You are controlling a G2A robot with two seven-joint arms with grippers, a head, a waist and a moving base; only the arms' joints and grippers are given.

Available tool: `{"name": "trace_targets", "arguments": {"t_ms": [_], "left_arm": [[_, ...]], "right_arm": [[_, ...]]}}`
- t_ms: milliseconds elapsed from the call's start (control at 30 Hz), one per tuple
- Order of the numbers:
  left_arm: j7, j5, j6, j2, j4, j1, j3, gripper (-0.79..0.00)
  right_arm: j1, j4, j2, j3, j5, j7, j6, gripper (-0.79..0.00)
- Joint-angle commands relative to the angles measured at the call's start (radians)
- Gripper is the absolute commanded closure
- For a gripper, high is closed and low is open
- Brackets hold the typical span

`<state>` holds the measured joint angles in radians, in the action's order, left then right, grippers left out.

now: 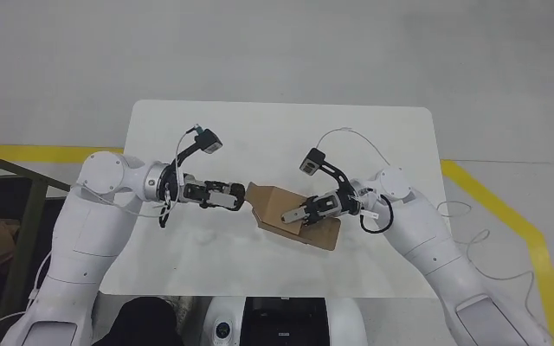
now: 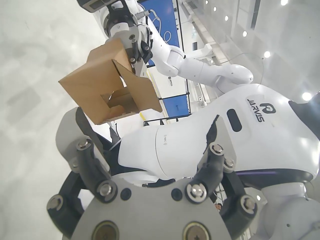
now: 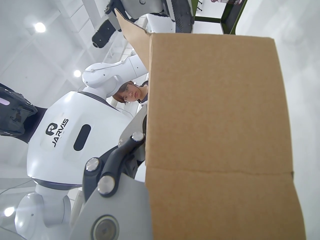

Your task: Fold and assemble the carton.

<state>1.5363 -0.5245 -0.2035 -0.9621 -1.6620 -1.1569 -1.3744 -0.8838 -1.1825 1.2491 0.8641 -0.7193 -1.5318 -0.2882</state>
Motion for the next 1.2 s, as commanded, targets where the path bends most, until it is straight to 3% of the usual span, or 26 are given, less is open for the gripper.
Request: {"name": "trace_targets", "arguments": {"t_ms": [0, 367, 800, 1167], "left_arm": [[0.0, 0.005, 0.001, 0.003, -0.007, 0.007, 0.023, -0.785], [0.0, 0.092, 0.009, 0.041, -0.007, 0.06, 0.115, -0.785], [-0.008, 0.173, 0.047, 0.063, 0.032, 0.092, 0.139, -0.785], [-0.022, 0.202, 0.086, 0.075, 0.032, 0.072, 0.131, -0.785]], "right_arm": [[-0.003, 0.004, 0.0, 0.0, 0.003, 0.0, 0.0, 0.0], [-0.01, 0.003, -0.002, 0.008, 0.022, 0.004, 0.008, 0.0], [-0.018, -0.045, -0.002, 0.002, 0.043, 0.004, 0.027, 0.0], [-0.016, -0.053, 0.0, 0.005, 0.046, 0.01, 0.021, 0.0]]}}
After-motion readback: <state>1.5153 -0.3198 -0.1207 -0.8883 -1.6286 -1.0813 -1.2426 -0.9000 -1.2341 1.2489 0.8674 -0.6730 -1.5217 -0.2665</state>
